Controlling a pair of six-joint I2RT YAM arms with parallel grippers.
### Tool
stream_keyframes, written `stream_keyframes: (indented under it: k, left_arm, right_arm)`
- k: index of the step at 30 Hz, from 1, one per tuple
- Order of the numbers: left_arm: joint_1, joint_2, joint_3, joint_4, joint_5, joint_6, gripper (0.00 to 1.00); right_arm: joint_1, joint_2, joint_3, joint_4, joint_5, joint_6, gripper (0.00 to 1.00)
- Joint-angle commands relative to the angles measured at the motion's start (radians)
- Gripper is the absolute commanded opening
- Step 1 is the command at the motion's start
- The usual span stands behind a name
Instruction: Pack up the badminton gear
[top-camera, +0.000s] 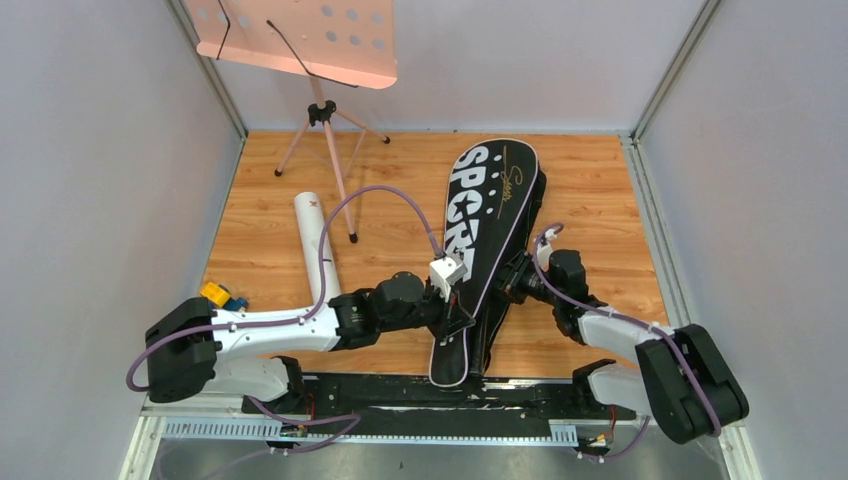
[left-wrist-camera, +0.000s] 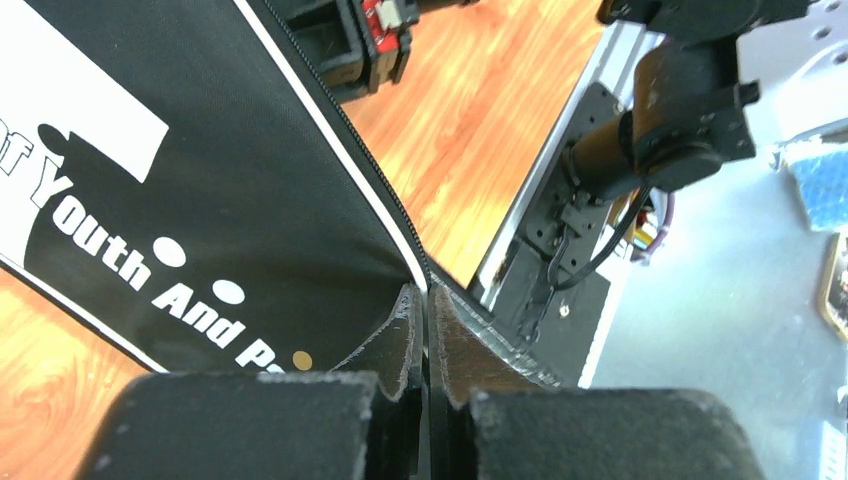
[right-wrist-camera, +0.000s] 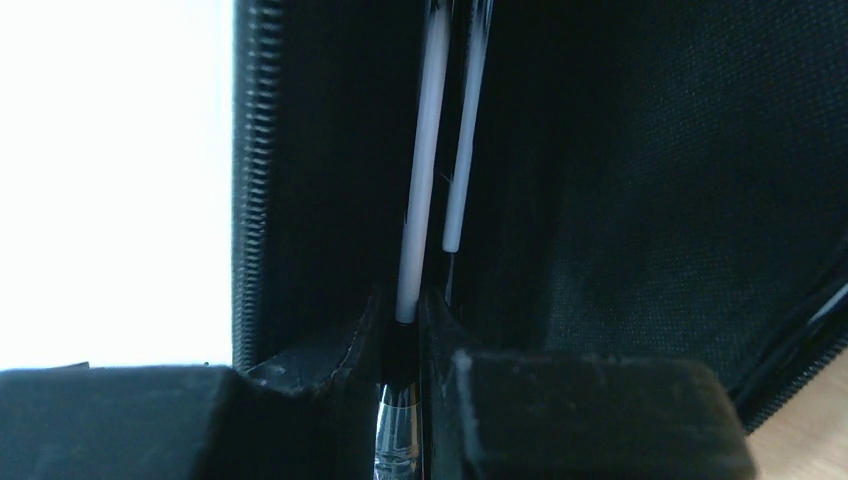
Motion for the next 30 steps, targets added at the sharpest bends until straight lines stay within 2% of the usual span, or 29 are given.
stream_keyframes:
  k: [1, 11, 14, 17, 20, 24, 26, 28, 30]
  left_arm:
    - [-0.025, -0.072, -0.006, 0.123, 0.125, -0.085, 0.0]
    - [-0.025, -0.084, -0.056, 0.214, 0.115, -0.15, 0.0]
    - [-0.025, -0.079, -0.071, 0.201, 0.058, -0.152, 0.0]
    - [-0.025, -0.08, -0.061, 0.121, -0.049, -0.148, 0.01]
    - [-0.023, -0.074, -0.038, -0.007, -0.122, -0.147, 0.02]
    - [-0.023, -0.065, -0.02, -0.077, -0.18, -0.149, 0.1]
    - [-0.023, -0.065, -0.022, -0.085, -0.199, -0.153, 0.19]
    - [-0.023, -0.061, -0.022, -0.088, -0.209, -0.152, 0.37]
    - [-0.023, -0.054, -0.019, -0.092, -0.21, -0.145, 0.47]
  right_arm:
    - [-0.013, 0.08, 0.106, 0.211, 0.171, -0.009, 0.0]
    - [0.06, 0.215, 0.196, 0.262, 0.34, 0.024, 0.0]
    - [0.097, 0.255, 0.227, 0.239, 0.356, 0.018, 0.0]
    - [0.11, 0.273, 0.231, 0.195, 0.347, 0.01, 0.08]
    - [0.111, 0.229, 0.201, 0.143, 0.35, 0.007, 0.24]
    - [0.11, 0.093, 0.171, -0.03, 0.375, -0.02, 0.42]
    - [0.111, 0.014, 0.156, -0.127, 0.385, -0.039, 0.48]
    - [0.111, -0.067, 0.141, -0.214, 0.387, -0.061, 0.55]
    - [0.111, -0.155, 0.136, -0.333, 0.395, -0.082, 0.58]
